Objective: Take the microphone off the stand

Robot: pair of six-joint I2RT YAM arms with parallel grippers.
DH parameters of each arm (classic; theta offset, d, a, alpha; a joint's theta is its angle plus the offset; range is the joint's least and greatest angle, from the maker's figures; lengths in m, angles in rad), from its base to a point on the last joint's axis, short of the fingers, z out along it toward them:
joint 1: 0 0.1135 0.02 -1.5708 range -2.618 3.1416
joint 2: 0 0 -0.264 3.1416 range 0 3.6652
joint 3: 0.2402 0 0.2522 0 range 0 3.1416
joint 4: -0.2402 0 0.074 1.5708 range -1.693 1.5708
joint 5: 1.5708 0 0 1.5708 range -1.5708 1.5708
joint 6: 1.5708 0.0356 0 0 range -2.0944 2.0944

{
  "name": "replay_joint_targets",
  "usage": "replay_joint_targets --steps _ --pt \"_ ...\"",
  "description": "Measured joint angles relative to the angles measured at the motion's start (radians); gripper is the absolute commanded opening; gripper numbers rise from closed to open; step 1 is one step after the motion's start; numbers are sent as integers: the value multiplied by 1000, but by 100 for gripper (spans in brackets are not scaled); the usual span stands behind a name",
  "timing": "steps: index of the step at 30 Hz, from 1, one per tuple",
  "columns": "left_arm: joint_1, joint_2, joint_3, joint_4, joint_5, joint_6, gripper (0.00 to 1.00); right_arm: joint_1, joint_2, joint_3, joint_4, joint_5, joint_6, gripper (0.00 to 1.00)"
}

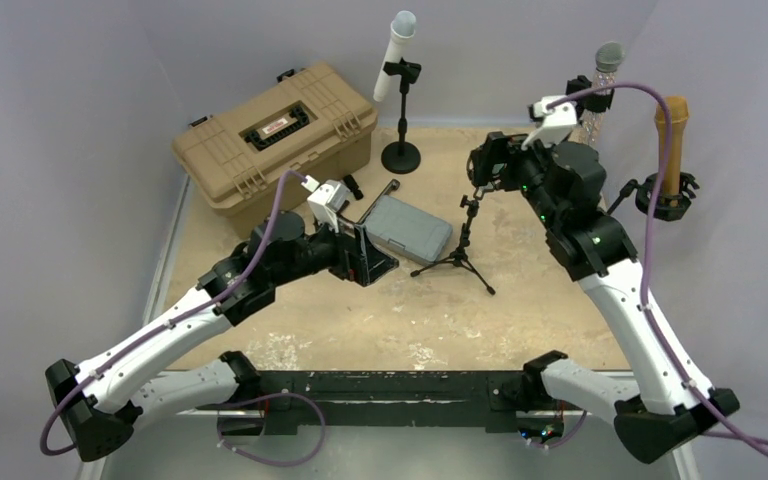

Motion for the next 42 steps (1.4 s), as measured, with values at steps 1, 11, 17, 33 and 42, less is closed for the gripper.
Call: replay_joint_targets --steps 1,11,17,33,42 --pt "0 -4 0 -1 -3 0 99 26 27 20 -4 43 -15 89" --pt "0 -14 0 -21 -19 1 100 196 203 109 -74 382 -57 75" --pt "0 -32 0 -46 -29 1 100 223 218 109 -91 474 -62 63" --pt "0 -40 2 -72 -63 2 100 245 225 108 -83 573 -109 17" --pt "0 -40 6 -77 -67 1 99 251 212 210 -107 560 -137 6"
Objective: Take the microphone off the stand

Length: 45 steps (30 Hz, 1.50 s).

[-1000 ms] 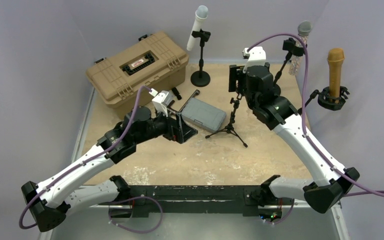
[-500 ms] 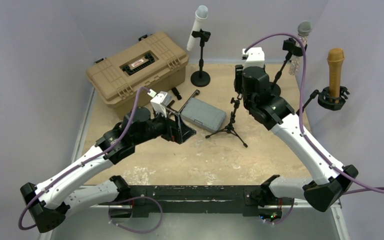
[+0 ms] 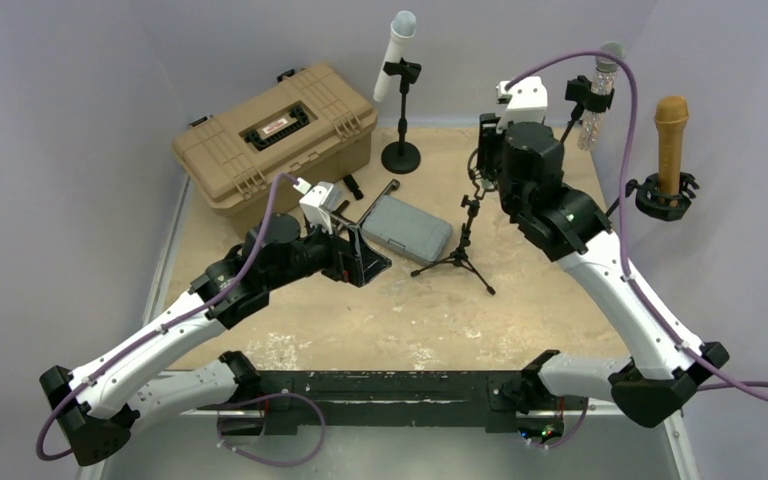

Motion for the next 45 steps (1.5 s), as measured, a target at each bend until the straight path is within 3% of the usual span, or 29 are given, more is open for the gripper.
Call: replay_joint_targets --steps 5,21,32,41,45 --pt "0 6 0 0 0 0 99 1 -47 79 -1 -23 -4 0" --pt "0 22 1 -6 -11 0 100 1 -263 146 81 -192 21 0" --pt "0 -98 8 -120 -247 -3 100 1 -201 142 60 -533 173 0" --pt "0 -193 -15 -148 -360 -2 99 15 -43 -132 92 -881 342 0" --pt "0 -206 -61 -159 -373 0 97 71 -32 -224 116 -916 396 0"
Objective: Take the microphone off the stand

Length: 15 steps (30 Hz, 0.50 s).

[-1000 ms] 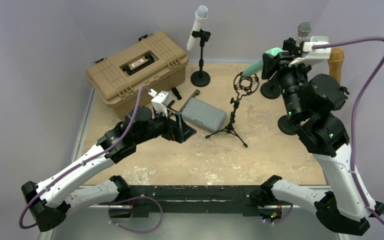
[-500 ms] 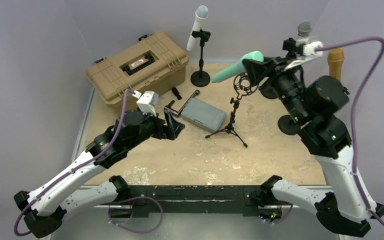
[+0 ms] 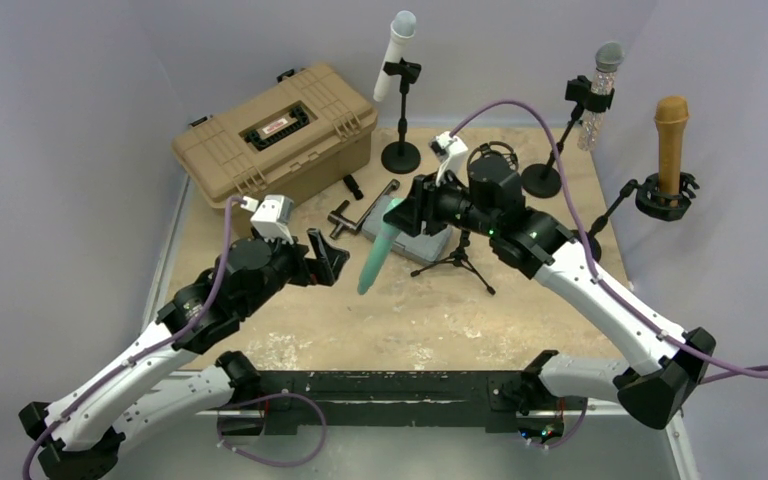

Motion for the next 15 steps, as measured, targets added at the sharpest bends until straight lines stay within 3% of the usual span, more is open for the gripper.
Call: replay_joint_targets --steps 6,15 --pt "0 -35 -44 -7 21 32 74 64 1 -35 51 -21 48 0" --pt "0 111 -7 -5 164 131 69 68 42 -36 104 -84 83 0"
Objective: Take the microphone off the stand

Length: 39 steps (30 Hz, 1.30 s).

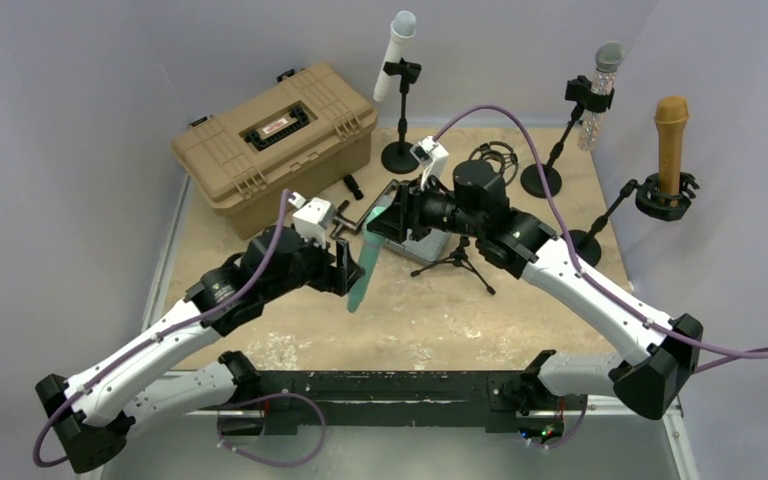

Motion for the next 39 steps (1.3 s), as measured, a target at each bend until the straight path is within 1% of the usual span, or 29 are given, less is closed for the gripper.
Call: replay_joint_targets --steps 2,4,6,12,17,18,20,21,23,26,31,32,35,39 --pt "0 48 14 5 63 23 65 -1 11 -9 0 -8 -2 0" --pt "-5 71 18 13 99 41 64 -2 19 -19 1 -14 2 0" --pt "-5 79 18 18 122 50 63 1 21 -29 3 -32 9 0" --pt "-7 87 18 47 163 65 51 7 23 -44 36 -65 20 0" --pt "-12 106 18 52 167 69 36 7 25 -48 46 -68 30 0" --pt "-12 108 18 53 168 69 28 7 25 -49 47 -68 31 0" --pt "-15 109 18 54 167 72 8 7 30 -50 55 -68 36 0" --pt "-19 108 18 53 159 71 0 7 33 -51 61 -71 39 0" --pt "-19 108 18 51 140 71 0 8 37 -52 71 -71 40 0" --pt "-24 103 18 45 95 68 0 8 45 -55 92 -71 43 26" --pt "-31 98 18 27 40 61 0 10 45 -69 110 -55 58 96" --pt "-28 98 18 13 13 55 0 11 42 -69 105 -43 59 98" --pt "-18 98 16 -15 -48 21 0 13 25 -72 93 10 52 99" --pt "-17 122 16 -57 -87 -25 0 14 -30 -92 81 89 53 99"
